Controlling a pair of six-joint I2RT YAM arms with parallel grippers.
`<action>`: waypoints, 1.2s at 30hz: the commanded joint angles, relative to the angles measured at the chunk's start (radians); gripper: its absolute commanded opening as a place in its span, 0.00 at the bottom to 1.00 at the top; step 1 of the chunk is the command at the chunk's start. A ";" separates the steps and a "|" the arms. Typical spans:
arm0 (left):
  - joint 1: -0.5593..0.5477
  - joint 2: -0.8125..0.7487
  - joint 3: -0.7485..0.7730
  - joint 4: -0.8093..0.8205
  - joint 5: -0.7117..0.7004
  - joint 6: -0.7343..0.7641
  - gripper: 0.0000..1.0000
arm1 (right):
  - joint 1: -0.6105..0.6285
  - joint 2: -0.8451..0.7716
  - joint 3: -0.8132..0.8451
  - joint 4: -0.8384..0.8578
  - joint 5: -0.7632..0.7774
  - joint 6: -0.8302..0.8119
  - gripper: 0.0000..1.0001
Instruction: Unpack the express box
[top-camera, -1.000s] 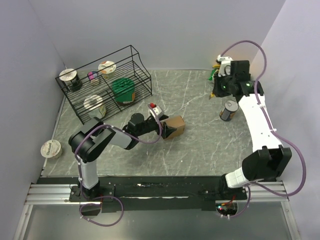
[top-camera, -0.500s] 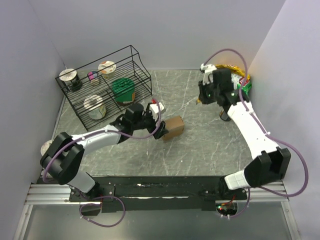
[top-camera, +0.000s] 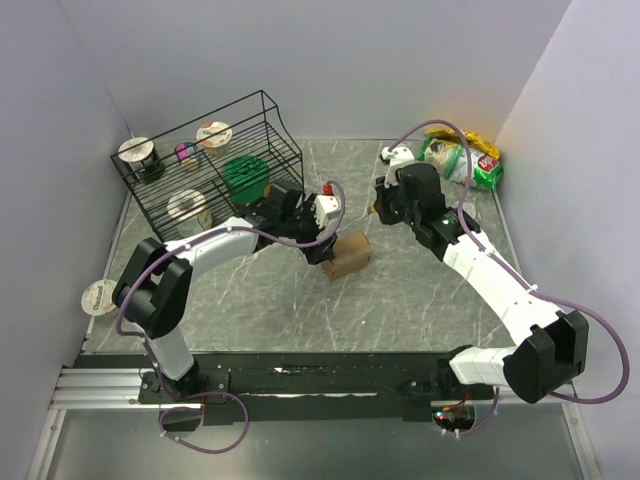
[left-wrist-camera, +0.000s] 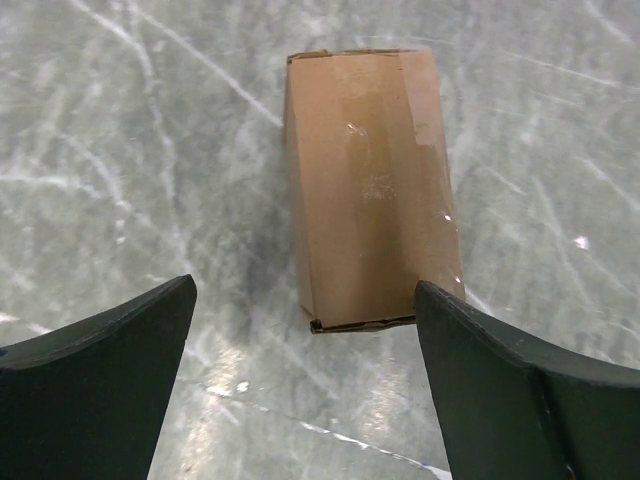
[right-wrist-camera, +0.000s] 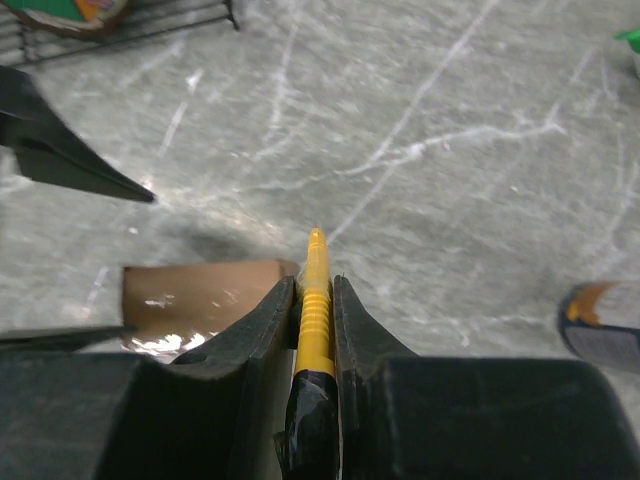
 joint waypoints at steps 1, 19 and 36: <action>-0.006 0.038 0.054 -0.073 0.096 -0.010 0.96 | 0.019 -0.007 -0.004 0.085 -0.001 0.076 0.00; -0.068 0.073 0.166 -0.124 -0.047 -0.209 0.96 | 0.033 0.003 -0.013 -0.001 -0.028 0.024 0.00; -0.086 0.113 0.097 -0.036 -0.098 -0.277 0.99 | 0.047 0.023 -0.072 0.070 -0.016 0.045 0.00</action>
